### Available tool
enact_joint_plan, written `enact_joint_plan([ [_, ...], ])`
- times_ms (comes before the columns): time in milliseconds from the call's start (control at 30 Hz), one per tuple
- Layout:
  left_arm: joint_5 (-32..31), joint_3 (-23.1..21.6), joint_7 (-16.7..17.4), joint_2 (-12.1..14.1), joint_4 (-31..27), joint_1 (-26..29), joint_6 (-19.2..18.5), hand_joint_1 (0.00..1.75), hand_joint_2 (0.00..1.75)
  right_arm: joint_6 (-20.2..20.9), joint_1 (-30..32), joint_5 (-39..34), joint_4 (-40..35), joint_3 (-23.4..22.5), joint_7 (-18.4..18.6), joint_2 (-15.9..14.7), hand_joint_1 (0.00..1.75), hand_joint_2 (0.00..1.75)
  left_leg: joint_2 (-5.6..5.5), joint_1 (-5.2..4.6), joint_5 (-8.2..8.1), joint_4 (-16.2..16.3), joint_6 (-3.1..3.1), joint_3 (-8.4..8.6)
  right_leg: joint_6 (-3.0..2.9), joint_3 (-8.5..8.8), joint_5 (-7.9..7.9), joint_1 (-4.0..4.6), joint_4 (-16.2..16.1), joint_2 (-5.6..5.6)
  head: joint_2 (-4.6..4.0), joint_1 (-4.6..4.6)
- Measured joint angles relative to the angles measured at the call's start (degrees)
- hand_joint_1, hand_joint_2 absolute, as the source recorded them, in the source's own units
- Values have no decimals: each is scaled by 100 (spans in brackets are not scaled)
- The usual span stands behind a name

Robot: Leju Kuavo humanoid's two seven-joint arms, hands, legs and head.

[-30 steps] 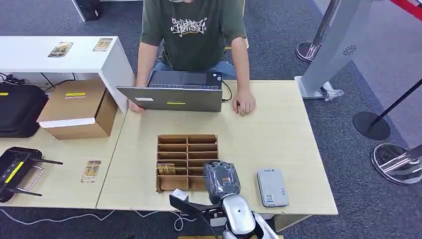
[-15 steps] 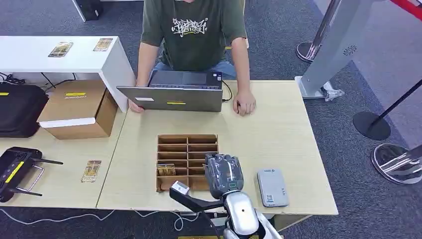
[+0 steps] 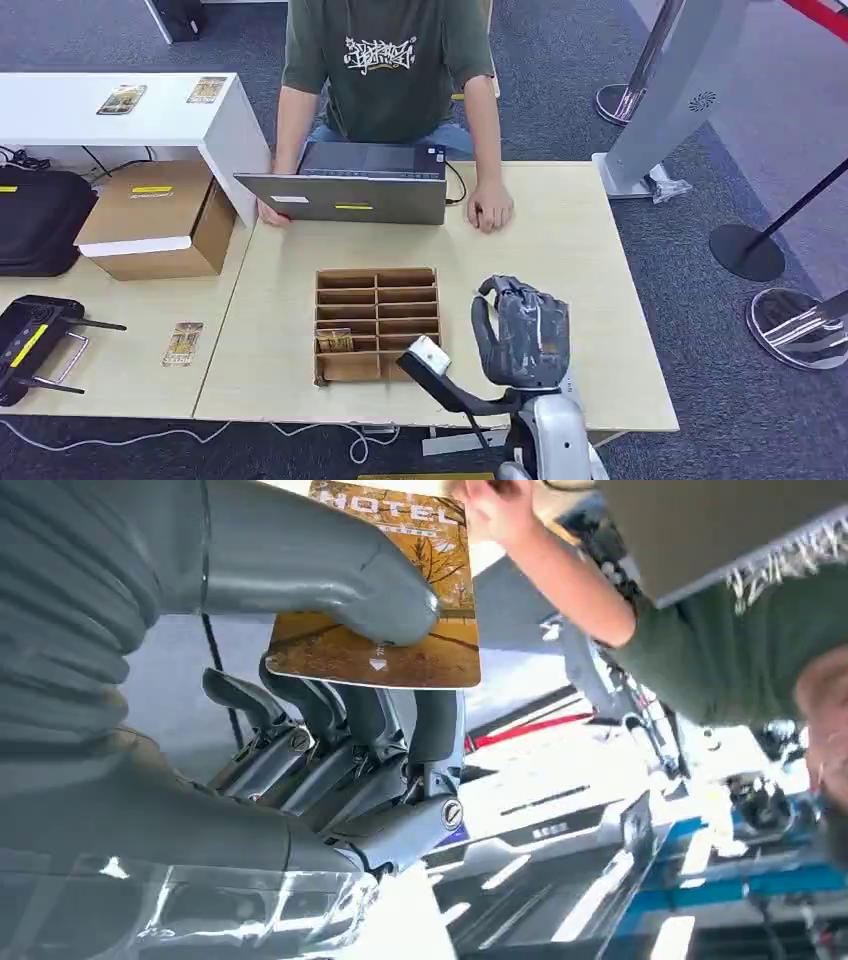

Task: Pass the card to the sensor for recognition and then transmit it.

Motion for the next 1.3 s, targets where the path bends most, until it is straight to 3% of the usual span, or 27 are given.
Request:
enact_joint_plan([
  [167, 44, 0, -232, 4, 0, 97, 81, 0, 0, -760, 277, -1742, -291, -412, -409, 4, 175, 175, 0, -1, 0, 0, 0, 0, 0, 0, 0, 0, 0, 0, 0, 0],
  [267, 101, 0, -184, 4, 0, 118, 85, 0, 0, -1121, 425, -2396, -424, -686, -684, 9, 175, 175, 0, -1, -1, 0, 0, -2, 0, 0, 0, -1, -1, -2, 0, 2],
  [500, 129, 0, -55, 5, 0, 95, 53, 0, 0, -1310, 541, -2644, -475, -1132, -862, 33, 175, 175, 0, -1, 0, 0, 0, 1, 0, 1, 1, -1, -1, 0, 0, 0],
  [767, 72, -13, 11, -15, 0, 77, 46, 0, 0, -1338, 385, -2665, -431, -1229, -1012, 55, 175, 175, 2, 0, 0, 0, 0, 1, 0, 2, 2, 0, 0, 2, 0, 0],
  [967, 33, -120, 87, -61, 0, 14, 44, 0, 0, -1257, -460, -2512, 68, -1224, -1091, 68, 175, 175, 10, -1, 6, 0, 1, 3, 0, 3, 14, -1, 1, 6, 0, 0],
  [1300, -177, -538, 361, -133, 0, -123, -59, 0, 0, -1194, -2841, -1716, 2051, -1117, -826, 131, 175, 175, 7, 0, 31, 1, 1, 1, 0, 2, 34, -1, 3, 4, 0, 2],
])
